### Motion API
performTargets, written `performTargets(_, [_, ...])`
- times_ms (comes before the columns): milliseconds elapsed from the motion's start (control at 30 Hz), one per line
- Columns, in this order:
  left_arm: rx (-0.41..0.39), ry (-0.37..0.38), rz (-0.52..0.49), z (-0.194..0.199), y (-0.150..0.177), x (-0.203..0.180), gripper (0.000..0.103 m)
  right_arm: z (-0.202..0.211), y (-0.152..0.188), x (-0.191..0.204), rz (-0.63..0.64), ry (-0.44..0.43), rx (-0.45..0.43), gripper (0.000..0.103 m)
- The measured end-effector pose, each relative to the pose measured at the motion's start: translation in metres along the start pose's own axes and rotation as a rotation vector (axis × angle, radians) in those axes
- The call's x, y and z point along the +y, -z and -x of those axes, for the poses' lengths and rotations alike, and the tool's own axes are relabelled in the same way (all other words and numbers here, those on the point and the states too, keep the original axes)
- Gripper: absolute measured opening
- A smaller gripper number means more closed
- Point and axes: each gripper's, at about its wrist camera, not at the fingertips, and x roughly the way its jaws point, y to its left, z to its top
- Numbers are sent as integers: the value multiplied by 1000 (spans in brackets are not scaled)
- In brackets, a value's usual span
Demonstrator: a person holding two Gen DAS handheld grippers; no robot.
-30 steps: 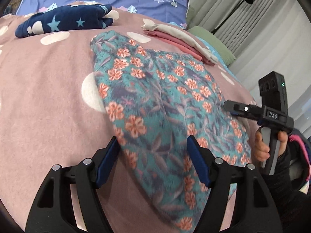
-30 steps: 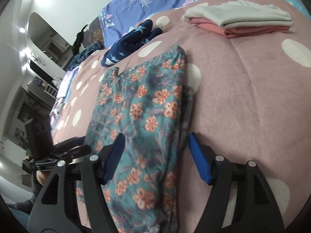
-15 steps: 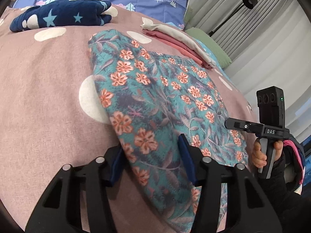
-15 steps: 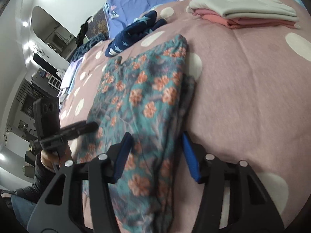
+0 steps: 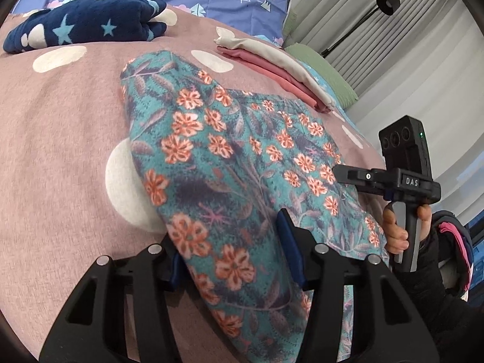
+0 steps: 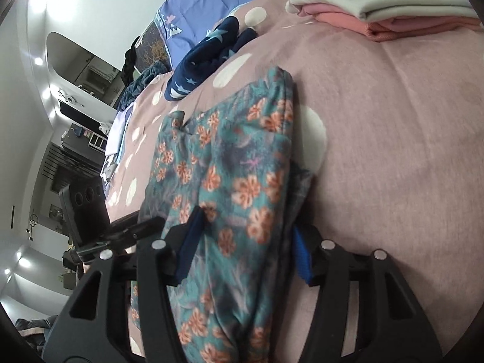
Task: Fold small clothes
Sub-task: 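Grasp the folded shirt's edge with both grippers, then lift the folded shirt with both grippers and carry it beside the white stack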
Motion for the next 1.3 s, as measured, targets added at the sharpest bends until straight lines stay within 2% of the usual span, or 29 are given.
performTargets(133, [1, 1, -2, 5, 4, 2, 53, 9, 10, 10, 65, 30, 32, 57])
performTargets(233, [3, 4, -13, 3, 3, 2, 52, 11, 14, 8, 82, 19, 47, 57])
performTargets(333, [1, -7, -18, -6, -4, 2, 46, -2, 4, 6, 66, -1, 44, 59])
performTargets(367, [3, -15, -26, -8, -6, 0, 41, -7, 1, 9, 74, 2, 42, 59])
performTargets(433, [7, -27, -41, -14, -11, -3, 32, -18, -3, 17, 114, 36, 33, 49])
performTargets(500, [0, -44, -39, -12, -14, -7, 24, -19, -3, 26, 128, 90, 12, 31])
performTargets(567, [-30, -71, -96, -2, -16, -23, 22, -7, 2, 40, 152, 104, -39, 24])
performTargets(700, [-121, -88, -244, 31, -26, -72, 20, 42, 24, 88, 302, 180, -190, 23])
performTargets(933, [-260, -34, -454, 74, -52, -174, 20, 157, 55, 123, 353, 246, -466, 23])
performTargets(1067, [-294, -9, -582, 72, -62, -239, 20, 220, 69, 115, 322, 296, -588, 23])
performTargets(1100, [-298, -2, -629, 66, -67, -263, 20, 234, 71, 112, 312, 312, -610, 23])
performTargets(1300, [-293, 75, -748, 22, -89, -353, 20, 318, 79, 78, 221, 460, -742, 23])
